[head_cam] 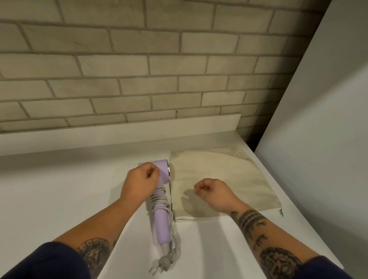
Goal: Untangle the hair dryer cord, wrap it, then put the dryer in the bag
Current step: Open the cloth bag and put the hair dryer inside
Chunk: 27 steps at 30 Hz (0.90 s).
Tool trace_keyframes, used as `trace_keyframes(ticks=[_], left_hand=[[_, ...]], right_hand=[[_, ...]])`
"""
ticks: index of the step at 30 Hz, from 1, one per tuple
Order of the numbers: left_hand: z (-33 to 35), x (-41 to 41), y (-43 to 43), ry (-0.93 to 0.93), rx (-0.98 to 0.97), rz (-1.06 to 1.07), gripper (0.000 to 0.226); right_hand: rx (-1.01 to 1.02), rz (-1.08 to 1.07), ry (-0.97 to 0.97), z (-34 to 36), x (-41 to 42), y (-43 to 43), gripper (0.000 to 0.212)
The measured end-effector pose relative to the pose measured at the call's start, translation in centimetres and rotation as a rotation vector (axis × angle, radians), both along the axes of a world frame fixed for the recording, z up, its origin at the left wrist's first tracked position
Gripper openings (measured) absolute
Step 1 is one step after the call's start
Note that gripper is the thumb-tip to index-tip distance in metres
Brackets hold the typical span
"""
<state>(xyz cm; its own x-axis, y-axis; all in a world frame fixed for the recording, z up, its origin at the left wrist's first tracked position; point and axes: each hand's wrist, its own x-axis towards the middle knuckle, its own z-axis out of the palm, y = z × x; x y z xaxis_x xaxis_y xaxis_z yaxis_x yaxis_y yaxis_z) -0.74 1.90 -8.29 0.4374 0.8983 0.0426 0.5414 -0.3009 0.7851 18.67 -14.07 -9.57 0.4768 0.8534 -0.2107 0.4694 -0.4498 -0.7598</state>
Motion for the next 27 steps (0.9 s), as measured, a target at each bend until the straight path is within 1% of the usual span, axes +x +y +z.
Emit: trace_keyframes(ticks=[2,3,4,5,6,7,8,10,13,15,17,19,22,24,25,27], left_hand=[[-0.2,-0.9,0.9,0.011,-0.119,0.127,0.019],[-0.4,-1.2,1.1,0.014,-0.206,0.153,0.021],[-0.8,-1.4,1.2,0.008,-0.303,0.157,0.022],[-1.2,-1.6,1.1,0.0,-0.401,0.142,0.023],[-1.6,-1.7,0.8,-0.026,-0.495,0.117,0.022],[-2.1,-1.7,0.5,-0.067,-0.587,0.104,0.024],[-2.5,-1.6,0.2,-0.11,-0.68,0.102,0.026],[-2.6,-1.7,-0.4,-0.195,-0.797,0.131,0.028],[-2.6,-1.7,-0.3,-0.209,-0.863,0.13,0.028],[-1.8,-1.7,-0.7,-0.217,-0.91,0.114,0.024],[-1.2,-1.6,-1.1,-0.248,-0.957,0.117,0.021],[-1.1,-1.5,-1.3,-0.292,-1.002,0.132,0.016],[-0.2,-0.6,-1.7,-0.369,-0.956,0.109,0.016],[1.2,0.4,-2.2,-0.397,-0.893,0.067,0.011],[1.8,0.9,-2.4,-0.408,-0.866,0.032,0.008],[2.8,2.0,-2.9,-0.42,-0.813,-0.037,0.007]], right_hand=[[0.006,-0.015,0.076,-0.1,-2.6,2.7,0.012],[0.003,-0.02,0.123,-0.3,-3.9,3.9,0.02],[-0.008,-0.03,0.167,-0.5,-5.1,5.0,0.032],[-0.025,-0.041,0.191,-0.8,-6.3,5.8,0.046],[-0.045,-0.046,0.195,-0.9,-7.4,6.5,0.054],[-0.057,-0.05,0.198,-1.1,-8.3,6.9,0.051],[-0.059,-0.059,0.211,-1.4,-9.1,7.3,0.041],[-0.044,-0.083,0.252,-1.9,-10.1,7.6,0.031],[-0.045,-0.091,0.31,-2.0,-10.4,7.9,0.025],[-0.055,-0.106,0.406,-2.1,-10.4,8.0,0.02],[-0.034,-0.147,0.506,-2.2,-10.7,7.8,0.029],[0.018,-0.197,0.544,-2.1,-11.0,7.8,0.039],[0.102,-0.232,0.524,-1.0,-10.1,7.4,0.046],[0.133,-0.213,0.466,0.4,-9.0,6.8,0.051],[0.147,-0.197,0.433,1.2,-8.5,6.4,0.051],[0.202,-0.183,0.405,2.7,-7.3,5.3,0.04]])
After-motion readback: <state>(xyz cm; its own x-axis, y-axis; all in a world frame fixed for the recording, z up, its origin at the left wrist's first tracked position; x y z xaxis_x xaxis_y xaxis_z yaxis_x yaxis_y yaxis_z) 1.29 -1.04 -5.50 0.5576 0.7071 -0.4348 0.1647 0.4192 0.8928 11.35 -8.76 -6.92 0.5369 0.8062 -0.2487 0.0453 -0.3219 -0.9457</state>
